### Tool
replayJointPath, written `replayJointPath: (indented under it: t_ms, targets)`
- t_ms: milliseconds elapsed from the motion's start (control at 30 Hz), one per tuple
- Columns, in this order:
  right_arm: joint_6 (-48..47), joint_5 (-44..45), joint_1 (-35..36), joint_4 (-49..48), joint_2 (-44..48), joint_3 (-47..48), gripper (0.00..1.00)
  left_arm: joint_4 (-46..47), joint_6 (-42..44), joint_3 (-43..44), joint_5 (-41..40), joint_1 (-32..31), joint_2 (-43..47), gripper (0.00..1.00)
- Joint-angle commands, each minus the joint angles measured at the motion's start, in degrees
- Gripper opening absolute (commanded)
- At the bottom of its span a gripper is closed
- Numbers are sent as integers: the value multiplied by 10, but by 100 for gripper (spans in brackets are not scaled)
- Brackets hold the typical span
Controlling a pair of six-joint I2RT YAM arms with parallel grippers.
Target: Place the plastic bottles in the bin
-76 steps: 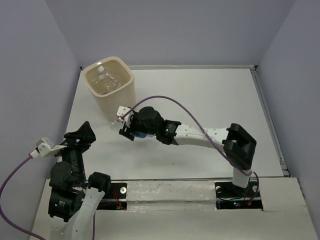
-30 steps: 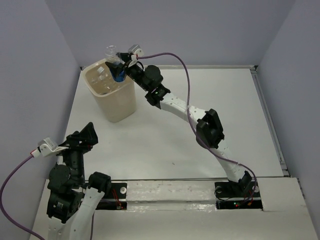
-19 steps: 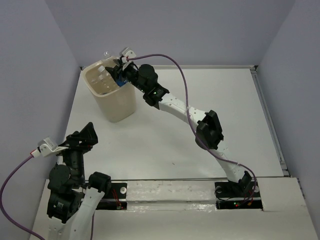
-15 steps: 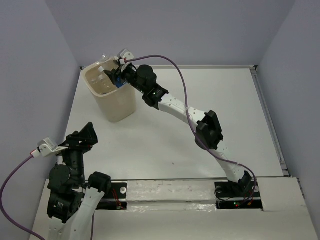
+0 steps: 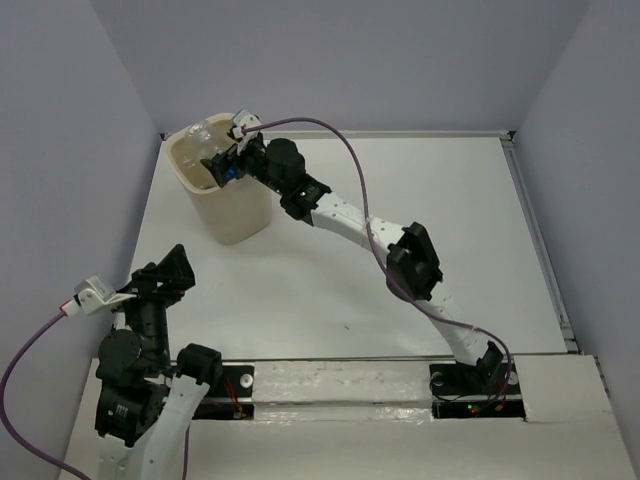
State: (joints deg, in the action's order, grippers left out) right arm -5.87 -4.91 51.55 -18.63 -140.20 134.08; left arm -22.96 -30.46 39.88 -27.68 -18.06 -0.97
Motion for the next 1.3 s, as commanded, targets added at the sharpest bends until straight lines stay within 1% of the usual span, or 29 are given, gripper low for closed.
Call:
replayJointPath:
  t_ms: [0, 33, 100, 233, 267, 333, 367, 433, 467, 567, 600, 667, 700, 733, 767, 800, 833, 867, 900, 933, 967, 1000, 1033, 1067, 1100, 1133, 1167, 1200, 1267]
  targets:
    - [48, -23, 13, -43, 96, -20, 100, 16, 4, 6, -7, 11, -7, 99]
    - [55, -26, 13, -51, 110, -50, 100, 16, 4, 6, -7, 12, -9, 99]
    - [78, -30, 13, -57, 135, -74, 100, 15, 4, 6, -8, 15, -11, 99]
    - [101, -48, 13, -80, 227, -165, 100, 14, 6, 6, -8, 24, -17, 99]
    - [106, -49, 13, -86, 245, -214, 100, 13, 6, 7, -8, 25, -18, 99]
    - [114, -55, 13, -101, 281, -267, 100, 14, 7, 6, -5, 29, -23, 99]
    - [124, -56, 13, -106, 320, -329, 100, 13, 8, 7, -5, 33, -25, 99]
    - [145, -55, 13, -125, 363, -401, 100, 12, 10, 9, -3, 39, -29, 99]
    - [155, -52, 13, -143, 408, -477, 100, 12, 14, 11, 1, 40, -30, 99]
    - [204, -44, 18, -163, 480, -595, 93, 10, 24, 16, 9, 44, -33, 99]
    - [217, -38, 18, -182, 529, -673, 87, 11, 30, 17, 18, 43, -37, 99]
    - [254, -31, 23, -198, 576, -745, 66, 18, 36, 18, 35, 44, -39, 99]
    - [258, -26, 23, -199, 597, -777, 41, 22, 42, 17, 55, 43, -39, 99]
    - [259, -13, 23, -191, 643, -805, 24, 26, 44, 17, 66, 43, -40, 99]
    - [256, -1, 23, -179, 669, -853, 8, 32, 47, 17, 76, 44, -40, 99]
    - [256, 9, 23, -151, 696, -876, 0, 34, 48, 18, 101, 43, -41, 99]
    - [254, 31, 23, -136, 723, -897, 0, 34, 48, 20, 113, 43, -46, 99]
    - [253, 39, 23, -114, 782, -940, 0, 36, 49, 27, 140, 43, -56, 99]
    - [253, 50, 23, -103, 814, -961, 0, 37, 50, 31, 153, 43, -61, 99]
    - [256, 69, 23, -90, 845, -981, 3, 35, 50, 34, 163, 44, -65, 99]
    - [259, 78, 23, -57, 909, -1017, 14, 32, 49, 41, 179, 43, -71, 99]
    - [260, 98, 23, -38, 941, -1034, 44, 30, 50, 46, 184, 44, -76, 99]
    - [263, 108, 23, -15, 973, -1048, 61, 25, 50, 54, 188, 43, -80, 99]
    - [264, 118, 23, 6, 1004, -1062, 77, 22, 51, 57, 189, 43, -84, 99]
    - [265, 132, 23, 52, 1062, -1084, 88, 19, 52, 61, 193, 43, -90, 99]
    - [270, 161, 23, 75, 1091, -1093, 99, 19, 54, 64, 196, 43, -97, 99]
    - [274, 175, 23, 95, 1118, -1103, 100, 20, 55, 64, 199, 42, -101, 99]
    - [275, 205, 23, 127, 1169, -1121, 100, 23, 58, 60, 207, 42, -106, 99]
    - [277, 239, 23, 150, 1213, -1138, 100, 41, 58, 52, 215, 43, -108, 99]
